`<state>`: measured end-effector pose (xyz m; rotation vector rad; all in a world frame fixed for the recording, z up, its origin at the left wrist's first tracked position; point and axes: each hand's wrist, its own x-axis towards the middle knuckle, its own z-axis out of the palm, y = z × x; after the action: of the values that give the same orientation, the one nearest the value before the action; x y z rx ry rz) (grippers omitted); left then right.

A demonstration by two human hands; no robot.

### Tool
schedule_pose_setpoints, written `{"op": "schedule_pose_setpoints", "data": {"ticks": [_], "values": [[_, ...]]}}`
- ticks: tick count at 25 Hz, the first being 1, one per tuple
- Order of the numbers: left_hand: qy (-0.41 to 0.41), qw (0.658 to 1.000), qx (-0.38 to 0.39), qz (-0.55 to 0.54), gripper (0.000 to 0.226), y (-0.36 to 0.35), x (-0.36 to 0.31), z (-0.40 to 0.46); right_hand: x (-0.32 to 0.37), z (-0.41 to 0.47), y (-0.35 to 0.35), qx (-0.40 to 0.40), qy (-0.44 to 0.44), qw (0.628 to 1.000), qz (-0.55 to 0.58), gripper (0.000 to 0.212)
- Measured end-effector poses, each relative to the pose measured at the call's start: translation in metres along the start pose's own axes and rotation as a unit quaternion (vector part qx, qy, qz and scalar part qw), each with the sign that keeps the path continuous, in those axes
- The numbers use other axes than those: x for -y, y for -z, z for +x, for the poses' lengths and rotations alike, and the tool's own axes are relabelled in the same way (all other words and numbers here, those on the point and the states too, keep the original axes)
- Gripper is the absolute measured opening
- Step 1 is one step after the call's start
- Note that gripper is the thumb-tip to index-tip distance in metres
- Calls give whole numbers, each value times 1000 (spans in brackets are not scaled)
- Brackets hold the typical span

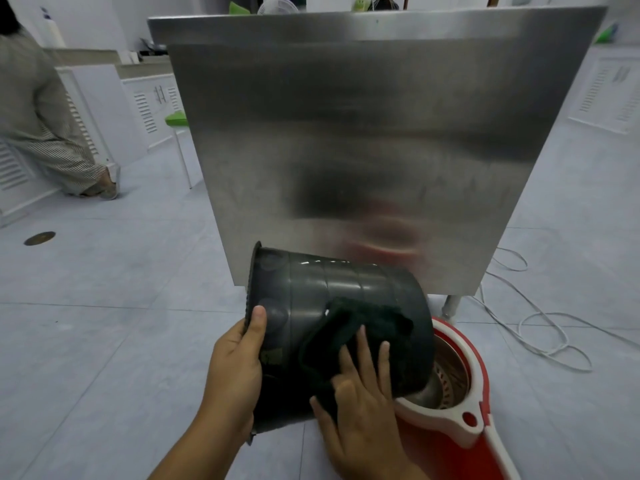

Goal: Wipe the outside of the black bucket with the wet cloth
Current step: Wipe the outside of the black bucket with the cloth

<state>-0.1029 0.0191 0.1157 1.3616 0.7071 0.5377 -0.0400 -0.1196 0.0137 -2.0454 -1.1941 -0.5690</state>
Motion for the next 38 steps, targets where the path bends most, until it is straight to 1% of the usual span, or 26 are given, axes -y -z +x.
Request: {"op": "schedule_pose_setpoints", "data": {"ticks": [1,3,4,6,8,9,10,11,13,14,15,16,18,20,22,23,25,26,28,30,32,34,35,36,38], "values": [[-2,1000,12,10,40,-1,0,-1,3,6,5,2,21,1000,-7,18],[-6,999,34,33,39,-5,2,-3,7,24,19,-14,8,1000,7,18],[-7,998,43,43,39,-6,3,-4,4,32,25,-26,-25,999,19,24],[-6,998,45,53,38,-7,6,-4,-7,40,35,-38,-121,991,47,43],[-4,998,33,46,36,-4,7,-3,-24,36,38,-35,-238,968,73,53],[-2,999,21,39,36,-1,6,-2,-29,32,37,-27,-280,956,85,56],[1,999,8,31,36,2,5,0,-31,27,35,-22,-291,952,90,59],[6,1000,-3,21,36,5,3,2,-28,21,32,-21,-276,957,86,63],[15,1000,-19,-4,36,12,-1,6,-18,11,22,-19,-207,976,68,71],[18,999,-23,-14,35,13,-2,7,-11,7,14,-3,-174,983,53,70],[20,999,-23,-21,35,13,-3,8,-4,2,6,15,-144,989,33,64],[22,999,-21,-22,35,12,-3,7,4,-3,-2,25,-113,993,7,53],[25,1000,-9,-15,37,7,-1,3,19,-8,-12,23,-56,997,-37,30],[26,999,11,-15,39,2,0,-1,26,-2,-8,6,-26,999,-44,21],[17,999,31,-15,39,-1,-1,-3,23,14,4,-18,-28,999,-35,24],[9,999,40,-13,38,-3,-1,-4,20,22,12,-30,-46,998,-20,31],[-4,999,55,-1,37,-5,-2,-6,14,34,26,-56,-110,992,17,49],[-12,998,58,7,36,-5,-2,-7,10,37,33,-66,-161,984,42,56],[-32,998,56,19,35,-4,-1,-7,-10,38,36,-70,-287,952,83,57],[-46,997,49,29,39,-4,0,-10,-37,36,39,-81,-400,909,84,55],[-56,997,41,42,40,-5,2,-13,-59,35,41,-96,-472,868,118,51],[-70,995,55,51,39,-3,1,-13,-72,34,44,-106,-533,818,191,54],[-68,992,82,62,36,1,0,-11,-75,32,46,-115,-563,782,240,55],[-62,987,120,83,31,4,-3,-10,-78,30,49,-128,-592,737,299,55],[-60,973,179,135,13,10,-7,-11,-78,30,52,-147,-622,648,415,48]]}}
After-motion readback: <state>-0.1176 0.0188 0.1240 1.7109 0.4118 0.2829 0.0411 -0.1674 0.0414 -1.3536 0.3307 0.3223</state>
